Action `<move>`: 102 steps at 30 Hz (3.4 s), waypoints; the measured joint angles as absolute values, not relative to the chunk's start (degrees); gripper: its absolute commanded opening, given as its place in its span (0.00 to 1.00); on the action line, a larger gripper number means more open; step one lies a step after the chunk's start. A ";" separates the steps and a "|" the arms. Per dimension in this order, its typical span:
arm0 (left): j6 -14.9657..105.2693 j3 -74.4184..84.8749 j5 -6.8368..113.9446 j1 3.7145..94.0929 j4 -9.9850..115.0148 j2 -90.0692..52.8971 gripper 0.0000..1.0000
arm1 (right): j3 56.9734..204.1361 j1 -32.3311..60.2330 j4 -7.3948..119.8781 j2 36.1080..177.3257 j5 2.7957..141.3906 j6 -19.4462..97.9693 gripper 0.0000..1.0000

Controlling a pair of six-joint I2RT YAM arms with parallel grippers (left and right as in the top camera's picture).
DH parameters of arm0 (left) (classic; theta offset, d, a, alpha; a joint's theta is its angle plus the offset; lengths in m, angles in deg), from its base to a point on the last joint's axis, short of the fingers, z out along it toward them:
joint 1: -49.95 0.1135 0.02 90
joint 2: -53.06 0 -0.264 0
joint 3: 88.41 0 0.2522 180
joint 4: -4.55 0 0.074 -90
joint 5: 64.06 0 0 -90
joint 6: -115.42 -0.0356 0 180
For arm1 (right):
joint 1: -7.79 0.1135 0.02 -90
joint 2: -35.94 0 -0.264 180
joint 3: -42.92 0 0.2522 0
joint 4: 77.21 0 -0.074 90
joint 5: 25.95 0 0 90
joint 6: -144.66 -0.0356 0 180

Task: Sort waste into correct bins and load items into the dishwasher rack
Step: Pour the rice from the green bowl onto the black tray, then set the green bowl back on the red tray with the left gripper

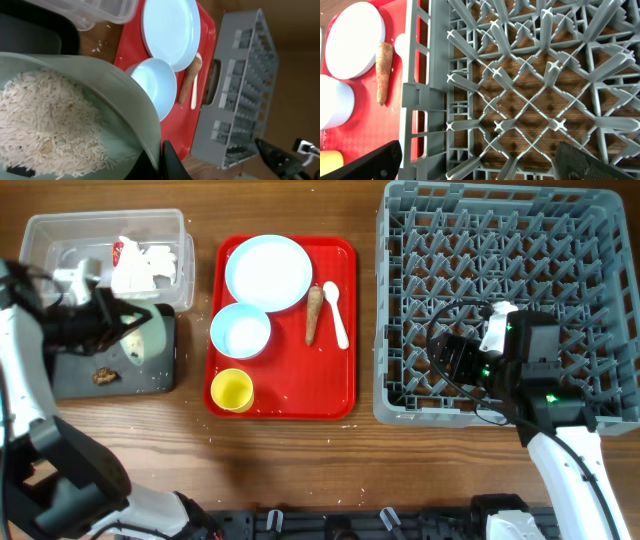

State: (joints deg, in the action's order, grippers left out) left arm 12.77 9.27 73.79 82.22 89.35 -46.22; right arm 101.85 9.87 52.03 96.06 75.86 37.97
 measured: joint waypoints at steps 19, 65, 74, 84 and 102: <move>11.72 7.15 112.06 95.25 86.01 -64.17 0.04 | 101.85 9.87 52.21 96.06 75.89 37.99 1.00; 34.50 6.95 44.40 26.25 75.04 -36.32 0.04 | 101.85 9.83 51.95 96.13 76.06 37.97 1.00; 36.18 6.93 34.28 12.87 75.89 -53.48 0.04 | 101.85 9.83 51.75 96.13 76.04 37.99 1.00; 38.39 6.93 32.94 9.20 76.46 -56.89 0.46 | 101.85 9.83 51.73 96.13 76.04 37.99 1.00; 38.80 15.06 32.18 19.36 71.59 -56.93 0.67 | 101.85 9.83 51.73 96.13 76.04 37.99 1.00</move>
State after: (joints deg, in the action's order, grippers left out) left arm 38.80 15.06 32.18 19.36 71.59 -56.93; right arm 101.85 9.83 51.73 96.13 76.04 37.99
